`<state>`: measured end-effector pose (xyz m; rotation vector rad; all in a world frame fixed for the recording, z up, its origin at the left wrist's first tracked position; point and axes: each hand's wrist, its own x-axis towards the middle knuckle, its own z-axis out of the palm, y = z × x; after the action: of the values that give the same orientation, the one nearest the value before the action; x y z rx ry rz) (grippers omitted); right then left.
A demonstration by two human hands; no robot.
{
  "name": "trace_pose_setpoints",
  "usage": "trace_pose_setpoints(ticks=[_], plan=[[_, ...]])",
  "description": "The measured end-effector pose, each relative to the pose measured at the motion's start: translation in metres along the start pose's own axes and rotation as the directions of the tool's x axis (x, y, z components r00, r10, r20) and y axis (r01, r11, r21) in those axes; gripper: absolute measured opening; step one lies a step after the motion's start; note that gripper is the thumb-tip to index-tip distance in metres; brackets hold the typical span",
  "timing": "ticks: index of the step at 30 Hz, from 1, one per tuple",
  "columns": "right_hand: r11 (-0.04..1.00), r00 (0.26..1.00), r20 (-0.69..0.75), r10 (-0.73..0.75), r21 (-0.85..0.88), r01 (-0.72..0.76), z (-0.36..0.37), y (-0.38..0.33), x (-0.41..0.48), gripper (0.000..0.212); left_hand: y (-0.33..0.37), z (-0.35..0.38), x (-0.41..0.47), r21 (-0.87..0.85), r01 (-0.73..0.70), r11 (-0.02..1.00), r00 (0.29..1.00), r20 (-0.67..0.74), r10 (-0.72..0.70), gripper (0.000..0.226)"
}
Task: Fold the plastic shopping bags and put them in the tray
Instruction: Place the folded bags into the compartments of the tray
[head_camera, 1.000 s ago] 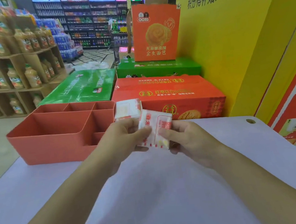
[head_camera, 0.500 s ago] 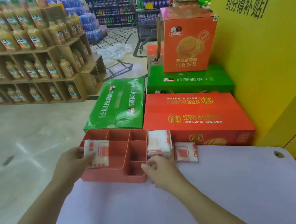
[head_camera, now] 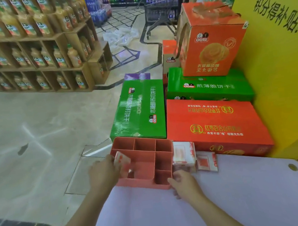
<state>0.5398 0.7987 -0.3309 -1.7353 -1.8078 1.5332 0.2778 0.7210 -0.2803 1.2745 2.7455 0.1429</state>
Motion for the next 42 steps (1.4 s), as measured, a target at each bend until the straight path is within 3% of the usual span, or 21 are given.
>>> trace_pose_setpoints(ticks=[2,6,10,14,19,21,24,27,31,37,40,42], plan=[[1.000,1.000,0.003,0.021,0.006,-0.021,0.001,-0.003,-0.002,0.007,-0.003,0.003,0.005,0.051,-0.028,0.998,1.000,-0.010,0.029,0.042],[0.998,0.998,-0.027,0.060,0.021,-0.059,0.003,-0.008,-0.005,0.008,-0.007,0.013,0.009,0.017,-0.123,0.992,0.989,-0.085,0.124,0.025],[0.997,0.995,-0.067,0.074,-0.012,-0.074,0.003,-0.011,-0.009,0.015,0.000,0.010,0.011,0.017,-0.156,0.988,0.985,-0.078,0.157,0.048],[0.996,0.996,-0.072,0.057,-0.065,-0.062,0.003,-0.007,-0.006,0.004,-0.001,0.007,0.015,0.075,-0.297,0.952,0.947,-0.106,0.304,0.028],[0.993,0.998,-0.055,0.034,-0.115,-0.040,0.002,-0.002,0.000,0.001,0.011,0.004,0.018,0.144,-0.400,0.905,0.904,-0.098,0.415,0.032],[0.991,0.999,-0.033,0.026,-0.133,-0.030,-0.001,-0.002,0.003,0.001,0.022,-0.006,0.020,0.236,-0.380,0.894,0.925,0.076,0.373,0.034],[0.989,1.000,0.006,0.018,-0.147,-0.017,-0.005,-0.003,0.004,0.003,0.025,-0.008,0.029,0.464,-0.404,0.789,0.913,0.261,0.314,0.026],[0.989,0.999,0.034,0.020,-0.150,-0.015,-0.007,-0.004,0.006,0.009,0.029,-0.008,0.034,0.570,-0.395,0.720,0.916,0.299,0.266,0.027],[0.984,0.998,0.050,0.036,-0.177,-0.026,-0.006,-0.004,0.011,0.016,0.033,-0.010,0.036,0.563,-0.455,0.690,0.890,0.319,0.326,0.027],[0.978,0.996,0.073,0.053,-0.205,-0.037,-0.009,-0.005,0.015,0.019,0.034,-0.004,0.050,0.498,-0.627,0.599,0.767,0.529,0.364,0.016],[0.978,0.995,0.082,0.055,-0.203,-0.038,-0.010,-0.005,0.015,0.018,0.032,0.003,0.046,0.332,-0.671,0.664,0.719,0.510,0.472,0.015],[0.978,0.995,0.084,0.057,-0.204,-0.039,-0.010,-0.005,0.015,0.019,0.031,0.007,0.045,0.245,-0.657,0.713,0.666,0.633,0.396,0.032]])
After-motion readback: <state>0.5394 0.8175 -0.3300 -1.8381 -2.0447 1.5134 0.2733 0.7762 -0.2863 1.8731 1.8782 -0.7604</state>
